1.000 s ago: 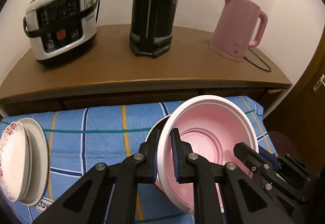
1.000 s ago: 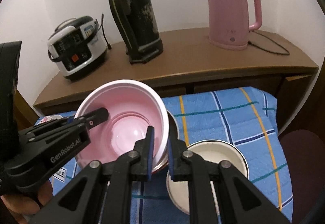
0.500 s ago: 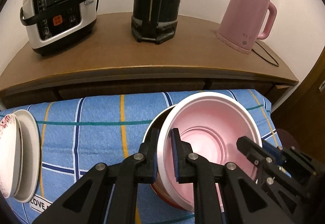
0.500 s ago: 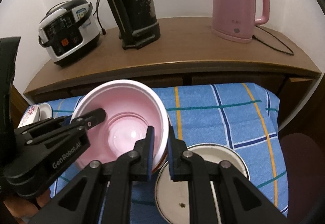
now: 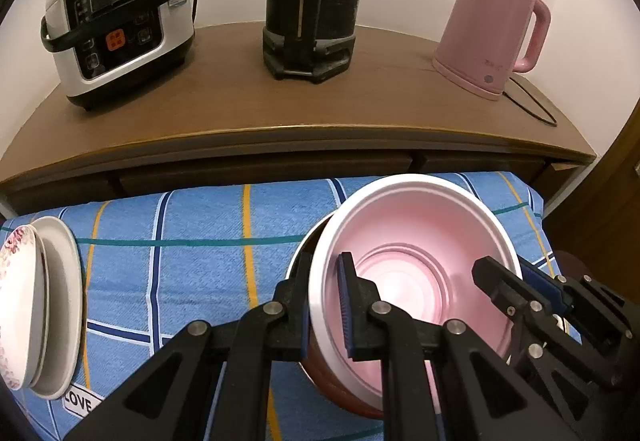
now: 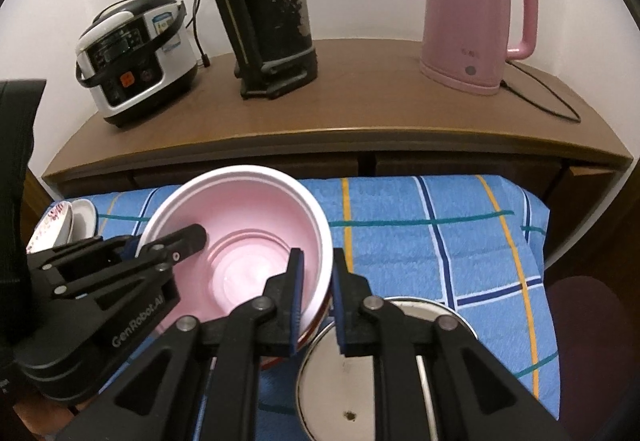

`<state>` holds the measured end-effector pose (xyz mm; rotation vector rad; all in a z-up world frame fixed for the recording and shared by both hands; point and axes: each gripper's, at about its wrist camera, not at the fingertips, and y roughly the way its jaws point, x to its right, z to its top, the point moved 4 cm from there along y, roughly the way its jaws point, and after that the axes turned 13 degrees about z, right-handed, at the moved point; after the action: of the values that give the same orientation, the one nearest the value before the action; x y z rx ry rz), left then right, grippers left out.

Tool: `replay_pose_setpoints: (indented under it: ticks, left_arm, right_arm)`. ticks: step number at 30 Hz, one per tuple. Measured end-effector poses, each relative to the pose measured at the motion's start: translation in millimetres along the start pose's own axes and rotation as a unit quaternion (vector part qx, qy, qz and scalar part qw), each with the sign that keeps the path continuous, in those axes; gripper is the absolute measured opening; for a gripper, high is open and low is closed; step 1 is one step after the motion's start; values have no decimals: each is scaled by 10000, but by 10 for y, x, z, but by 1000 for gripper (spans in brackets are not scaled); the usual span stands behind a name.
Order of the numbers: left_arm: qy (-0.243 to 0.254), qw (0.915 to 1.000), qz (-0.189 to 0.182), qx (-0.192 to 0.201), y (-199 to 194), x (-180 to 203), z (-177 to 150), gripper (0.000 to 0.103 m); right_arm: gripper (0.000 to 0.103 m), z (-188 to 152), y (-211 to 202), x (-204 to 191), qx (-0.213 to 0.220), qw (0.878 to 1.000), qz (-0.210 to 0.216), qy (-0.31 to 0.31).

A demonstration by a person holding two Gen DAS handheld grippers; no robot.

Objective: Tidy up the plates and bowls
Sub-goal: 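Carry the pink bowl over the steel bowl with both grippers, then lower the pink bowl into the steel bowl and open both grippers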

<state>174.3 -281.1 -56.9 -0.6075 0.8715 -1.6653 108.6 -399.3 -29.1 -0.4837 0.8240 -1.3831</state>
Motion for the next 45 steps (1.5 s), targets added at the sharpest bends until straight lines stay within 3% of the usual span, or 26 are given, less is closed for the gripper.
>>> replay_pose_setpoints:
  ticks: [2, 7, 12, 13, 15, 17, 19, 23, 30, 45]
  left_arm:
    - [22, 10000, 38, 3, 3, -5, 0, 14]
    - [-15, 10000, 62, 20, 4, -44, 8, 14]
    - [-59, 9998, 34, 194, -106, -108, 30, 15]
    - [-65, 9995, 117, 271, -143, -128, 39, 18]
    - [-43, 9986, 309, 434, -220, -173, 58, 48]
    - [-104, 9969, 479, 610, -304, -234, 66, 61]
    - [-145, 9951, 594, 775, -405, -277, 51, 61]
    - [-58, 9954, 468, 832, -551, -229, -40, 61]
    - [-53, 9977, 90, 663, -737, -29, -325, 61]
    - [-940, 9947, -145, 386, -995, 346, -819, 61]
  right_arm:
    - [15, 3, 7, -19, -11, 9999, -46, -94]
    - [39, 4, 6, 45, 34, 10000, -6, 40]
    - [41, 12, -67, 106, 231, 9996, -81, 141]
    - [41, 21, -117, 126, 304, 9993, -85, 199]
    - [41, 36, -252, 174, 474, 9983, -76, 316]
    - [41, 39, -390, 215, 630, 9972, -67, 390]
    - [41, 24, -518, 253, 759, 9961, -98, 435]
    - [41, -42, -699, 343, 873, 9946, -232, 512]
    - [41, -285, -994, 548, 1045, 9905, -321, 834]
    - [43, -699, -1033, 882, 831, 9886, -155, 1249]
